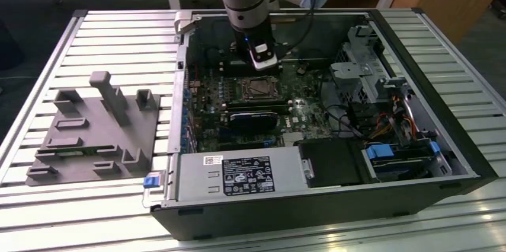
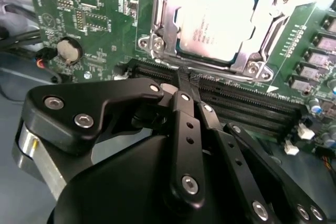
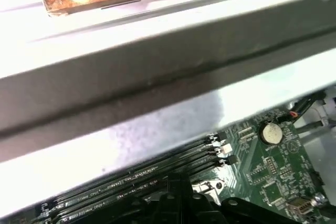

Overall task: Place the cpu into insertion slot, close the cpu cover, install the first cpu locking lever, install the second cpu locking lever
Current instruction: 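Install the first cpu locking lever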

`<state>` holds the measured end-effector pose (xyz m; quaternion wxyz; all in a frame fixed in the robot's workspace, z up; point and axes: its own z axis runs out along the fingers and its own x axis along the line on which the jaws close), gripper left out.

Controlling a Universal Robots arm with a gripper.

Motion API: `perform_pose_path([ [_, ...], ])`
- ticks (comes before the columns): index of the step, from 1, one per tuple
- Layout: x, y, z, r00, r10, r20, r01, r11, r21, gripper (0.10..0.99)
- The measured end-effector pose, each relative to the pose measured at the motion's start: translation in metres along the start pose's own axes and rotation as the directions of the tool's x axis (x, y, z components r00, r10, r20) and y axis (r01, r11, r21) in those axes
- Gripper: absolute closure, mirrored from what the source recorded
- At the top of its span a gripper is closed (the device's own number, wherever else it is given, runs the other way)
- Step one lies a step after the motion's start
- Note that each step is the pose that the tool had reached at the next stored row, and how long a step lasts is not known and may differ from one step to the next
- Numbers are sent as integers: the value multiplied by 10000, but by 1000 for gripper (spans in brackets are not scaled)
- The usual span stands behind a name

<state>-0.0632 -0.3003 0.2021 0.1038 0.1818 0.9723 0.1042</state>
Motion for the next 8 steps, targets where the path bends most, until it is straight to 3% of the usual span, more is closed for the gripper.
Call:
perform_pose_path([
  [4, -11, 17, -67, 10000, 9, 10, -9, 10000, 1, 980],
  [8, -13, 19, -76, 10000, 26, 16, -26, 10000, 0, 980],
])
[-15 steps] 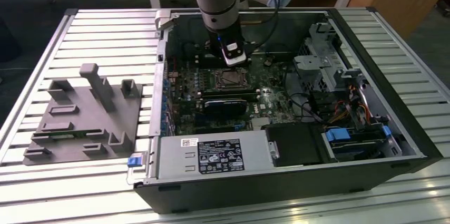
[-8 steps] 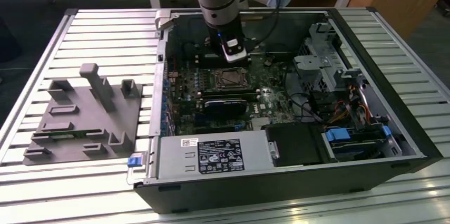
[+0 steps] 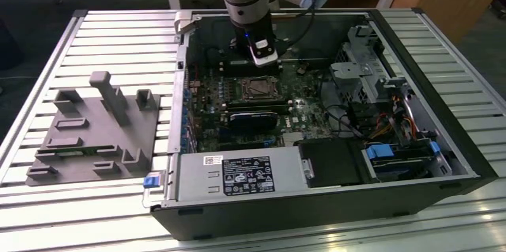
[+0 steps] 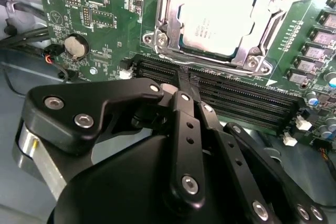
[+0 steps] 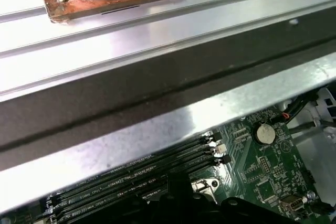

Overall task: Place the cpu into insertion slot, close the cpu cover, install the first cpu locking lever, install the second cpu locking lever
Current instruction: 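Install the first cpu locking lever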

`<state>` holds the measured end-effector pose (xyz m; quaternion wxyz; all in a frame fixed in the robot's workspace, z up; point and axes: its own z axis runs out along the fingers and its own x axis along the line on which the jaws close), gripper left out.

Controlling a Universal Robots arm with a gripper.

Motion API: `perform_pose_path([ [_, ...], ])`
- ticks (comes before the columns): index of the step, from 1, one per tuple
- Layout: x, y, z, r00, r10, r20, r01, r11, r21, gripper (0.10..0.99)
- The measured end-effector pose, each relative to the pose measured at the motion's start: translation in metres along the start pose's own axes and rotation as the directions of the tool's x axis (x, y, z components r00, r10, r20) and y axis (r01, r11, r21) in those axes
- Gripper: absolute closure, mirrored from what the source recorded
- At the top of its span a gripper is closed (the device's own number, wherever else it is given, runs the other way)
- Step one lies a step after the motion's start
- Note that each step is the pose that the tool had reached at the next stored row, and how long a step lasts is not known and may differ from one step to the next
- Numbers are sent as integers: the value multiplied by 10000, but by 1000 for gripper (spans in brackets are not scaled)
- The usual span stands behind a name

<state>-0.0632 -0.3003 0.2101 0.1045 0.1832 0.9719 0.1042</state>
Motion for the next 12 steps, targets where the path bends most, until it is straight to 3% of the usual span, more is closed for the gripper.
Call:
perform_pose_path([
  [3, 0, 0, 0, 10000, 1, 10, -1, 10000, 25, 980],
  [5, 1, 0, 1, 10000, -34, 53, 33, 9999, 156, 980],
  [8, -4, 3, 7, 9999, -118, 90, 112, 9984, 555, 980],
  [10, -16, 7, 10, 9999, -155, 41, 151, 9965, 824, 980],
  [12, -35, 14, 15, 9998, -173, -67, 179, 9939, 1087, 980],
])
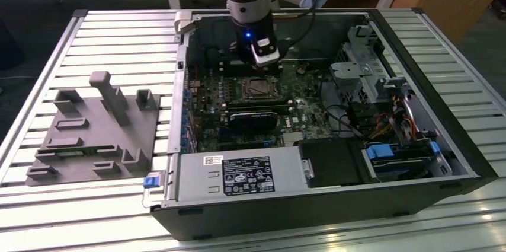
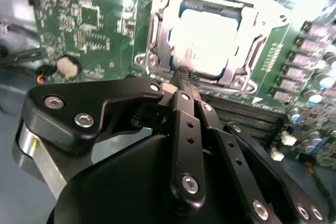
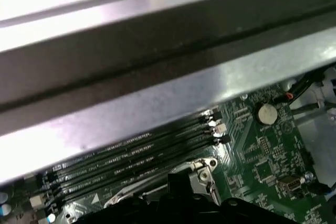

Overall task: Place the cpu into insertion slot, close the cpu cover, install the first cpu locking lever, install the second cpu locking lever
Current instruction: 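Install the first cpu locking lever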

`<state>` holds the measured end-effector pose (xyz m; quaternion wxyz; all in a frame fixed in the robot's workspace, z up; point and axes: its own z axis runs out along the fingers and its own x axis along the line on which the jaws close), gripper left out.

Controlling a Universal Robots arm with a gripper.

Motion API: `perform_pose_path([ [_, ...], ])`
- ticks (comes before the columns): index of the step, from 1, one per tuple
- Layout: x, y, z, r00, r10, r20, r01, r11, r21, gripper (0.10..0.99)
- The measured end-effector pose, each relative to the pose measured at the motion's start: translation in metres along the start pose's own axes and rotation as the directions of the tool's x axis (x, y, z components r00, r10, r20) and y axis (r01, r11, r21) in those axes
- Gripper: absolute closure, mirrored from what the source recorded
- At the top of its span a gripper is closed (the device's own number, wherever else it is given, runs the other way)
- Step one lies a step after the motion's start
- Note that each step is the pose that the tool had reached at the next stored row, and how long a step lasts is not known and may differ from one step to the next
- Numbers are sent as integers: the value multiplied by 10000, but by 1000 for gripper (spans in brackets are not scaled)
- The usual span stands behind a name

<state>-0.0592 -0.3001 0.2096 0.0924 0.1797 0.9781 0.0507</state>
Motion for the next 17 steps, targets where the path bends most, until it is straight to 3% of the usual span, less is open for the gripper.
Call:
perform_pose_path([
  [5, -52, 14, 12, 9996, -31, -293, 44, 9989, 464, 980],
  [8, -77, 3, 14, 9991, -41, -415, 69, 9978, 659, 980],
  [17, -137, -138, 8, 9988, -48, -496, 89, 9966, 825, 980],
])
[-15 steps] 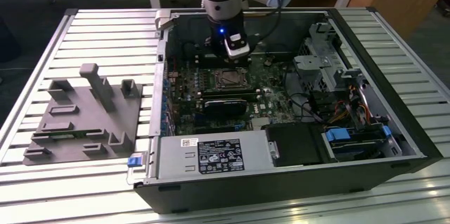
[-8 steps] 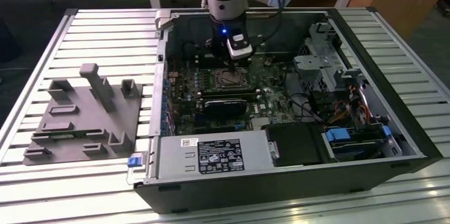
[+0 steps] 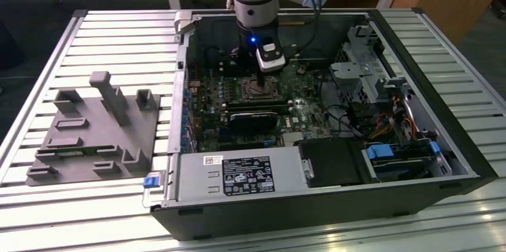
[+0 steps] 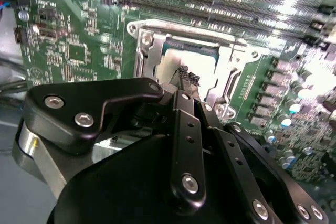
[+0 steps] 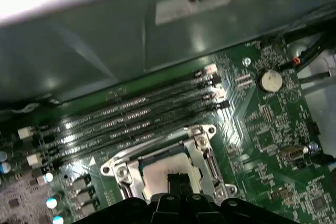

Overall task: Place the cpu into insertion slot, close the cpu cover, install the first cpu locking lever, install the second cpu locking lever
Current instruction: 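Install the first cpu locking lever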

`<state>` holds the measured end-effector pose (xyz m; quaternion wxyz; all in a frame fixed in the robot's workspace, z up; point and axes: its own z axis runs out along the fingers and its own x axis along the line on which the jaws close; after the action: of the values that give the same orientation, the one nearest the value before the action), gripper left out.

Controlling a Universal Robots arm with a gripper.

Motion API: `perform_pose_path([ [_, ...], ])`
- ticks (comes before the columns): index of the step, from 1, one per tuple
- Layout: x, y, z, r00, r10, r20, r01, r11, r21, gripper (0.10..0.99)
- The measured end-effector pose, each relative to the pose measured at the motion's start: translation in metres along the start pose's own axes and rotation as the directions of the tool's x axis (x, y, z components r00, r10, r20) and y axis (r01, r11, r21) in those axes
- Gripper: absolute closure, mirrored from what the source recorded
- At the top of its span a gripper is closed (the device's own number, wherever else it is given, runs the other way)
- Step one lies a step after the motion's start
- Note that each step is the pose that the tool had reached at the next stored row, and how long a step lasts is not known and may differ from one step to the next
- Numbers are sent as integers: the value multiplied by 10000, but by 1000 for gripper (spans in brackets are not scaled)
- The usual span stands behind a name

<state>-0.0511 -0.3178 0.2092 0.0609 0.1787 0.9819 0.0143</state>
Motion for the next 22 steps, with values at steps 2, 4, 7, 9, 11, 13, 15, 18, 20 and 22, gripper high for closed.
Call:
perform_pose_path([
  [2, -11, -27, 2, 10000, -3, -14, 3, 10000, 36, 980],
  [4, -18, -42, 4, 10000, -7, -27, 7, 10000, 80, 980],
  [7, -18, -43, 3, 10000, -7, -27, 7, 10000, 90, 980],
  [9, -18, -43, 3, 10000, -8, -26, 8, 10000, 90, 980],
  [11, -19, -44, -6, 10000, -8, -26, 9, 10000, 96, 980],
  [13, -23, -41, -36, 10000, -8, -25, 8, 10000, 93, 980],
  [15, -27, -40, -71, 10000, -8, -25, 8, 10000, 92, 980],
  [18, -34, -36, -137, 10000, -8, -25, 8, 10000, 92, 980],
  [20, -38, -35, -174, 10000, -8, -25, 8, 10000, 94, 980],
  [22, -41, -33, -200, 10000, -8, -25, 8, 10000, 92, 980],
])
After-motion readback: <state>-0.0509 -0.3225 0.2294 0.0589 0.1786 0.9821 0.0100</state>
